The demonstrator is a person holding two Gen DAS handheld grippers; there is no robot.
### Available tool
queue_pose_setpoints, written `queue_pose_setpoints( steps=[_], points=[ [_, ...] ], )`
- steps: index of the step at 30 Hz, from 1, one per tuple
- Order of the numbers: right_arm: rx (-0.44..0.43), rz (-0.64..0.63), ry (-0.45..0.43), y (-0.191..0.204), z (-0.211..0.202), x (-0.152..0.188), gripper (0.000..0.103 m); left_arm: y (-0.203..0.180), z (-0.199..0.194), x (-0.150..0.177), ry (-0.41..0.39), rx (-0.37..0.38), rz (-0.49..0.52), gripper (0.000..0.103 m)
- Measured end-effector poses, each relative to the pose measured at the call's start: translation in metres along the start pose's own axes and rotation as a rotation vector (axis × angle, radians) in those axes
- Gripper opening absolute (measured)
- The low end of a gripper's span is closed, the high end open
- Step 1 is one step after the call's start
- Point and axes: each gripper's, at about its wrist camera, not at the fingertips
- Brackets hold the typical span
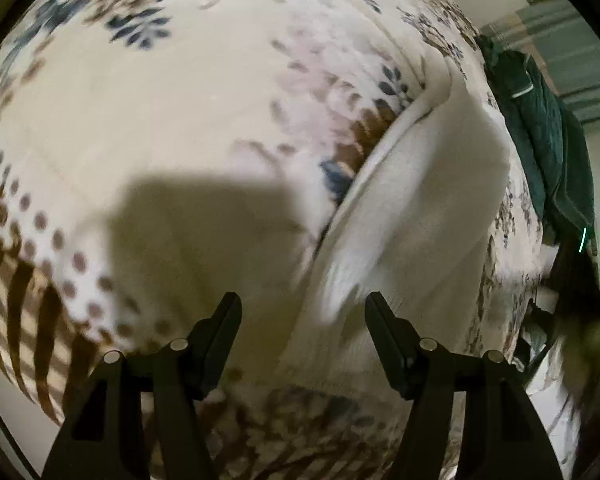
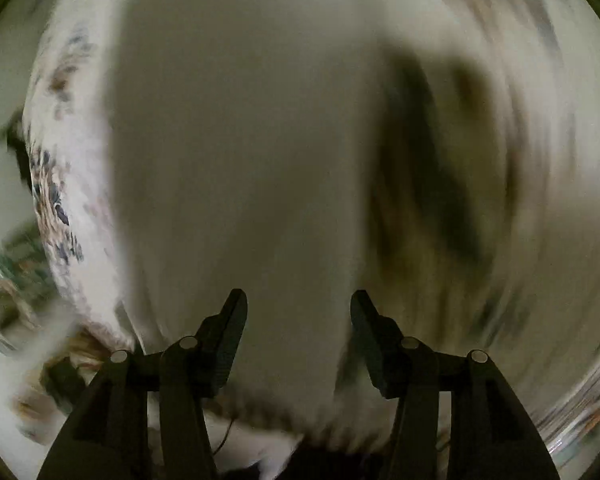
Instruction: Fold small clothes
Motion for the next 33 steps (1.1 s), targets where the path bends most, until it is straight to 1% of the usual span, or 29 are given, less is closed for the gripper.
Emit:
queue_pose_setpoints(
  steps=[1, 2, 3, 4, 5, 7, 8, 10, 12, 14, 16, 18, 19, 20, 21, 22, 24, 26, 28, 30, 31, 32, 33],
  points=[
    [-0.101, 0.084, 0.056, -0.031, 0.028, 0.02, 0.056, -0.002, 0.001, -0.002, -0.001, -0.009, 0.014, 0.062],
    [-0.163, 0.122, 0.072, -0.045, 0.043, 0.028, 0.056, -0.008, 0.006, -0.004, 0.003, -0.026, 0.035, 0.062],
    [-0.262, 0.161, 0.075, -0.062, 0.063, 0.041, 0.048, -0.009, 0.009, -0.005, 0.006, -0.04, 0.048, 0.062],
    [-0.311, 0.174, 0.054, -0.071, 0.071, 0.049, 0.011, -0.012, 0.012, -0.006, 0.011, -0.056, 0.062, 0.062],
    [-0.351, 0.181, 0.009, -0.078, 0.076, 0.058, 0.007, -0.015, 0.015, -0.006, 0.016, -0.071, 0.076, 0.062],
    [-0.351, 0.184, -0.084, -0.089, 0.077, 0.078, 0.006, -0.021, 0.019, -0.007, 0.031, -0.12, 0.112, 0.062],
    [-0.338, 0.179, -0.109, -0.092, 0.076, 0.086, 0.006, -0.023, 0.02, -0.006, 0.036, -0.137, 0.128, 0.062],
    [-0.287, 0.167, -0.149, -0.096, 0.07, 0.105, 0.004, -0.029, 0.02, -0.005, 0.043, -0.182, 0.16, 0.062],
    [-0.232, 0.144, -0.19, -0.101, 0.062, 0.126, 0.003, -0.035, 0.02, -0.005, 0.044, -0.209, 0.187, 0.062],
    [-0.193, 0.126, -0.189, -0.103, 0.062, 0.141, 0.003, -0.04, 0.021, -0.006, 0.047, -0.242, 0.207, 0.062],
    [-0.184, 0.114, -0.176, -0.106, 0.07, 0.157, 0.002, -0.043, 0.023, -0.006, 0.046, -0.247, 0.227, 0.061],
    [-0.166, 0.094, -0.173, -0.109, 0.07, 0.165, 0.002, -0.043, 0.028, -0.007, 0.051, -0.259, 0.244, 0.061],
    [-0.166, 0.085, -0.173, -0.11, 0.073, 0.169, 0.002, -0.043, 0.029, -0.006, 0.045, -0.266, 0.255, 0.045],
    [-0.163, 0.08, -0.172, -0.11, 0.073, 0.172, 0.002, -0.041, 0.031, -0.005, 0.038, -0.268, 0.266, 0.011],
    [-0.167, 0.078, -0.173, -0.106, 0.079, 0.175, 0.002, -0.038, 0.034, -0.005, 0.045, -0.261, 0.263, 0.006],
    [-0.175, 0.078, -0.17, -0.104, 0.08, 0.179, 0.002, -0.035, 0.033, -0.004, 0.041, -0.253, 0.254, 0.006],
    [-0.171, 0.075, -0.165, -0.097, 0.087, 0.183, 0.002, -0.029, 0.022, 0.0, -0.002, -0.203, 0.224, 0.005],
    [-0.16, 0.078, -0.155, -0.098, 0.09, 0.183, 0.002, -0.024, 0.005, 0.005, -0.024, -0.157, 0.203, 0.004],
    [-0.167, 0.086, -0.143, -0.098, 0.091, 0.181, 0.002, -0.02, -0.008, 0.01, -0.034, -0.131, 0.196, 0.004],
    [-0.161, 0.095, -0.145, -0.092, 0.093, 0.178, 0.002, -0.013, -0.011, 0.011, -0.026, -0.138, 0.202, 0.004],
    [-0.162, 0.097, -0.14, -0.093, 0.094, 0.178, 0.002, -0.005, -0.006, 0.01, -0.011, -0.148, 0.199, 0.004],
    [-0.155, 0.11, -0.134, -0.086, 0.1, 0.171, 0.002, 0.003, 0.0, 0.008, 0.009, -0.151, 0.185, 0.004],
    [-0.145, 0.121, -0.125, -0.087, 0.105, 0.169, 0.002, 0.002, 0.008, 0.005, 0.025, -0.153, 0.176, 0.005]
  ],
)
Point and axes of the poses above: each gripper's, at about its wrist camera, not at the fingertips, and z roughly the way its jaws point, y to its left, x to its underside, and after that the axes turned 10 degrees about y, right-handed
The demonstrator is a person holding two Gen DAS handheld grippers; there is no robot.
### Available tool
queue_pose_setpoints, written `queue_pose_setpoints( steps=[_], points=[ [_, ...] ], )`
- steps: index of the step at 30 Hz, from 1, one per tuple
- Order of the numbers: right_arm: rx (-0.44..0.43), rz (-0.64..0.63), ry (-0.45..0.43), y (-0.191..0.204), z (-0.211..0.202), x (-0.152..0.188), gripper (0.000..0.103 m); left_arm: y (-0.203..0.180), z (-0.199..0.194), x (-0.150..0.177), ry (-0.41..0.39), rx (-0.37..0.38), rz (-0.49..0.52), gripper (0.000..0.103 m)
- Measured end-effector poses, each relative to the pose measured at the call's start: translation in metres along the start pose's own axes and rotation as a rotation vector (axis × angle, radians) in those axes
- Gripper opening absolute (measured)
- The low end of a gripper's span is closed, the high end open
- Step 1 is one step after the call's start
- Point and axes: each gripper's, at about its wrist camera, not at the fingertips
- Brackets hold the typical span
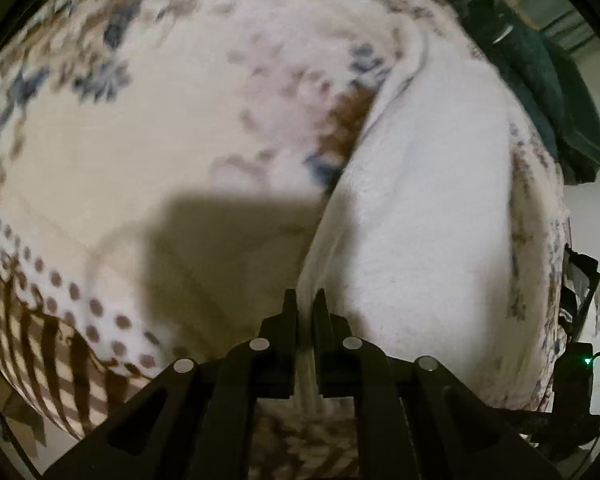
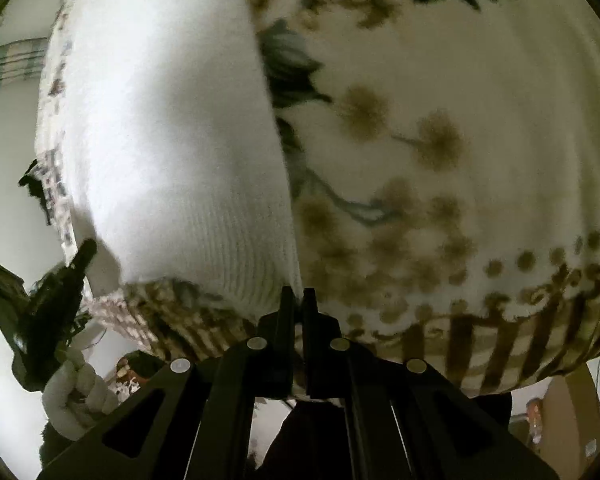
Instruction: Fold small clothes
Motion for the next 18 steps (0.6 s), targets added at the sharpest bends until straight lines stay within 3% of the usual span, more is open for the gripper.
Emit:
queue_pose_setpoints(
  steps=[5, 6, 7, 8, 9, 10, 14, 18],
  points=[
    [0.09, -0.066, 0.03, 0.028, 0.02, -0.025, 0.005, -0.003, 0.005, -0.016, 0.089, 0.04, 0.023, 0.01],
    [0.091, -0.08, 0.053, 0.031, 0.017, -0.031, 0.015, -0.006, 0.0, -0.019, 0.098, 0.03, 0.033, 0.011],
    [0.085, -0.077, 0.084, 0.031, 0.015, -0.036, 0.028, -0.011, -0.006, -0.023, 0.102, 0.012, 0.044, 0.023],
    [0.045, -0.069, 0.131, 0.028, 0.01, -0.042, 0.036, -0.017, -0.015, -0.032, 0.098, 0.0, 0.063, 0.042],
    [0.005, -0.055, 0.156, 0.024, 0.002, -0.048, 0.053, -0.022, -0.02, -0.039, 0.088, -0.001, 0.077, 0.053],
    [-0.015, -0.046, 0.155, 0.021, -0.007, -0.053, 0.062, -0.029, -0.029, -0.052, 0.061, 0.013, 0.096, 0.064],
    [-0.018, -0.035, 0.05, 0.022, -0.063, -0.098, 0.062, -0.063, -0.041, -0.127, -0.032, 0.149, 0.144, 0.064],
    [-0.049, -0.025, -0.131, 0.04, -0.116, -0.177, 0.062, -0.111, -0.026, -0.212, -0.101, 0.211, 0.207, 0.064]
  ],
)
Point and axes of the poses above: each gripper's, at about its wrist camera, not at the fingertips, and z roughly the way its jaws point, y to its left, x to its underside, and after that the axes turned 10 degrees about y, right-handed
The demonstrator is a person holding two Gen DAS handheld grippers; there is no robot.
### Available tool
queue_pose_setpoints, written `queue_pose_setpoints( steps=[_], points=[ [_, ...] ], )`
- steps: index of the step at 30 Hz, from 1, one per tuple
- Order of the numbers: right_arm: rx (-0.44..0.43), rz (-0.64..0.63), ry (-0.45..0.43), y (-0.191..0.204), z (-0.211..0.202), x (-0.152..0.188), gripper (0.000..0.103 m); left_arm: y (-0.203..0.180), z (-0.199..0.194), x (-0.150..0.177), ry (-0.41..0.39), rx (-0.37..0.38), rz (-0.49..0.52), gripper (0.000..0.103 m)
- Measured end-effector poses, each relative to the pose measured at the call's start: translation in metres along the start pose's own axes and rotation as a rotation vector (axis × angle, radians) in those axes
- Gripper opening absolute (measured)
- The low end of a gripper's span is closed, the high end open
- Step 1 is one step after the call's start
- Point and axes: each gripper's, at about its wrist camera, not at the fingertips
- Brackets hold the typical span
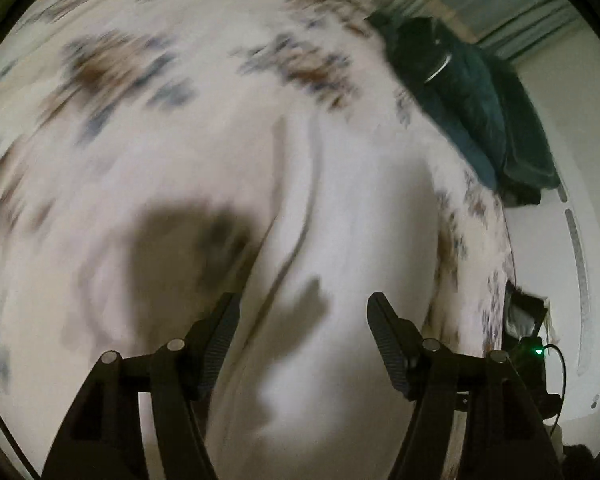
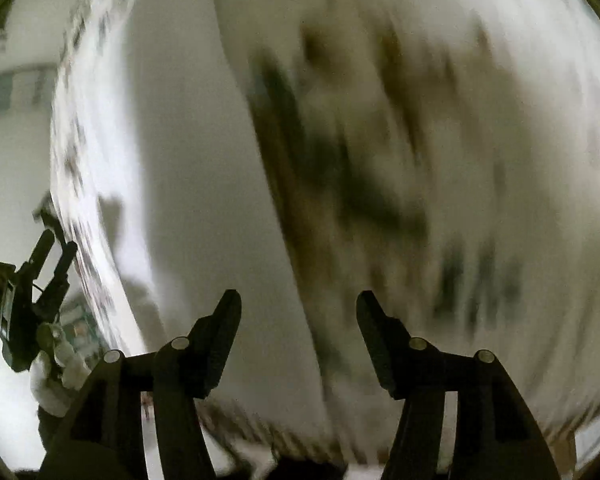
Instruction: Fold small clothes
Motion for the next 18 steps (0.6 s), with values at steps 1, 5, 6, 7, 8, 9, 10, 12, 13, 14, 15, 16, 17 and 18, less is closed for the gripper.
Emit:
queue_pose_setpoints(
  steps=[1, 5, 6, 7, 8, 9, 10, 12, 13, 14, 15, 16, 17, 18],
  points=[
    [0.0, -0.003, -0.045, 0.007, -0.006, -0.018, 0.062, -0.004, 0.01, -0.02, -0.002, 0.011, 0.019, 0.064],
    [-0.051, 0.014, -0.196, 0.037, -0.029, -0.103, 0.062, -0.016, 0.067, -0.095, 0.027, -0.021, 0.063, 0.063],
    [-0.052, 0.018, -0.216, 0.042, -0.034, -0.12, 0.062, -0.016, 0.079, -0.107, 0.037, -0.047, 0.067, 0.062],
    [-0.052, 0.021, -0.231, 0.049, -0.035, -0.136, 0.062, -0.013, 0.084, -0.113, 0.04, -0.056, 0.073, 0.059],
    [-0.044, 0.027, -0.242, 0.056, -0.035, -0.149, 0.062, -0.013, 0.093, -0.121, 0.028, -0.072, 0.084, 0.028],
    [-0.033, 0.032, -0.25, 0.061, -0.035, -0.158, 0.062, -0.014, 0.094, -0.124, 0.023, -0.085, 0.1, 0.011],
    [-0.019, 0.033, -0.251, 0.065, -0.035, -0.167, 0.062, -0.016, 0.093, -0.126, 0.015, -0.096, 0.119, 0.012],
    [0.003, 0.032, -0.256, 0.073, -0.033, -0.175, 0.062, -0.022, 0.077, -0.121, -0.043, -0.086, 0.161, 0.011],
    [0.008, 0.029, -0.257, 0.076, -0.032, -0.176, 0.062, -0.022, 0.073, -0.121, -0.059, -0.079, 0.168, 0.011],
    [0.011, 0.025, -0.257, 0.078, -0.03, -0.179, 0.062, -0.022, 0.066, -0.12, -0.075, -0.073, 0.173, 0.011],
    [0.011, 0.025, -0.258, 0.078, -0.028, -0.182, 0.062, -0.02, 0.059, -0.117, -0.089, -0.07, 0.17, 0.011],
    [0.006, 0.023, -0.255, 0.076, -0.025, -0.182, 0.062, -0.015, 0.058, -0.119, -0.092, -0.061, 0.159, 0.011],
    [-0.001, 0.025, -0.251, 0.076, -0.022, -0.184, 0.062, -0.009, 0.058, -0.12, -0.092, -0.06, 0.14, 0.01],
    [-0.003, 0.026, -0.245, 0.077, -0.019, -0.184, 0.062, -0.002, 0.062, -0.125, -0.093, -0.068, 0.116, 0.009]
  ],
)
Point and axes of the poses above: each gripper's, at about its wrist camera, not at the fingertips, and z roughly the way its jaws point, y to its left, x to its underside, and after that the axes turned 10 degrees about y, right-handed
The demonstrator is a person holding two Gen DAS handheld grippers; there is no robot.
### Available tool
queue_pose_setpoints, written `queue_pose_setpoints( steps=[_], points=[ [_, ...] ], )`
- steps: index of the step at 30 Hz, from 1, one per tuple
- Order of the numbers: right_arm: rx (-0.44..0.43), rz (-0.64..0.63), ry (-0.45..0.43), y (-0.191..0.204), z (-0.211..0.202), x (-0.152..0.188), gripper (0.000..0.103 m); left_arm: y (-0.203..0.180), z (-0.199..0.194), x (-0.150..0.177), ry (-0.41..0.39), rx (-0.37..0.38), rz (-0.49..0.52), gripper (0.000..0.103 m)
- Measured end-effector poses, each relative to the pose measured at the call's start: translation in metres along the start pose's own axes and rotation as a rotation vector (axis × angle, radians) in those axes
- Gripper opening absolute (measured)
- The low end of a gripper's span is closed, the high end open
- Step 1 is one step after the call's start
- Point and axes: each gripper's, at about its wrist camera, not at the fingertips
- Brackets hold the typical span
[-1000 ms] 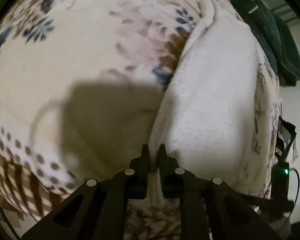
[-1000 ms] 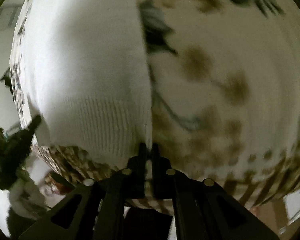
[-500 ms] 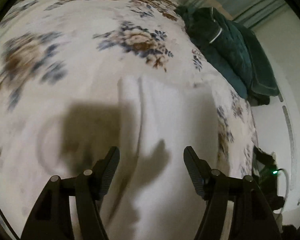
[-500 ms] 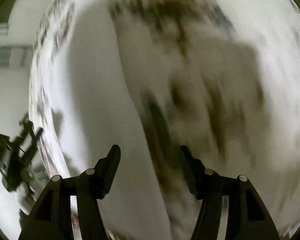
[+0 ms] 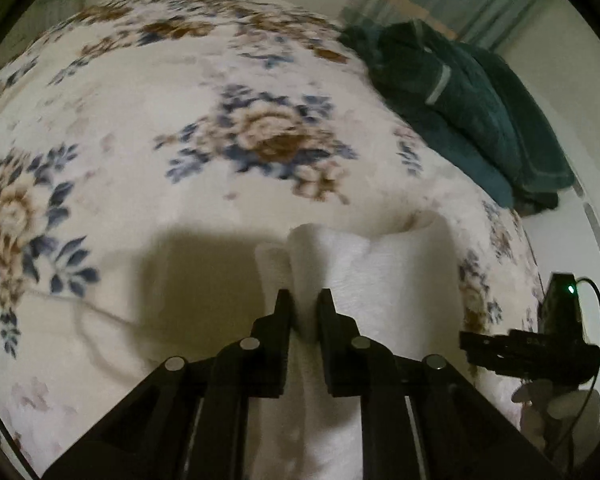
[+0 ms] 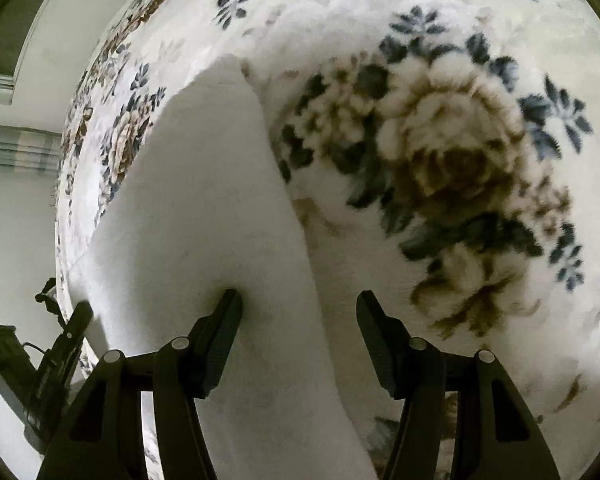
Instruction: Fold small clothes
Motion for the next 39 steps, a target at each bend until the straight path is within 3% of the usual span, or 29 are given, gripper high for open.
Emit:
queue_pose_setpoints(
  steps=[3, 6, 8, 9, 11, 12, 18, 23, 28, 35, 39],
  points=[
    [0.022, -0.008, 0.008, 0.005, 0.01, -0.003, 0.062, 0.028, 0.013, -0.008, 0.007, -0.021, -0.08, 0.002],
    [0.046, -0.02, 0.011, 0.013, 0.012, -0.004, 0.062, 0.046, 0.017, -0.013, 0.047, 0.09, -0.143, 0.003],
    [0.033, -0.012, 0.02, 0.013, 0.009, -0.003, 0.062, 0.047, 0.007, -0.01, 0.062, 0.155, -0.151, 0.009],
    [0.018, -0.007, 0.026, 0.012, 0.007, -0.001, 0.062, 0.045, 0.001, -0.007, 0.069, 0.155, -0.146, 0.015],
    [-0.013, -0.005, 0.043, 0.006, -0.003, 0.011, 0.062, 0.039, -0.016, 0.009, 0.08, 0.163, -0.12, 0.064],
    [-0.032, -0.006, 0.052, 0.003, -0.007, 0.021, 0.062, 0.038, -0.025, 0.017, 0.076, 0.171, -0.116, 0.068],
    [-0.085, 0.014, 0.197, -0.036, -0.018, 0.113, 0.062, 0.046, -0.071, 0.111, 0.156, 0.206, -0.185, 0.068],
    [-0.051, 0.074, 0.383, -0.081, 0.004, 0.215, 0.062, 0.052, -0.081, 0.214, 0.346, 0.126, -0.216, 0.068],
    [-0.075, 0.139, 0.456, -0.12, 0.042, 0.28, 0.063, 0.065, -0.071, 0.289, 0.467, 0.089, -0.25, 0.068],
    [-0.278, 0.163, 0.436, -0.134, 0.067, 0.31, 0.063, 0.07, -0.063, 0.307, 0.415, 0.218, -0.284, 0.071],
    [-0.427, 0.171, 0.486, -0.132, 0.088, 0.325, 0.063, 0.07, -0.061, 0.31, 0.412, 0.334, -0.324, 0.071]
  ],
)
Point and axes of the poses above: each gripper's, at about its wrist camera, not at the fingertips, and z roughly the way its jaws point, y to its left, x to its underside, and after that the axes turned 10 degrees about y, right-handed
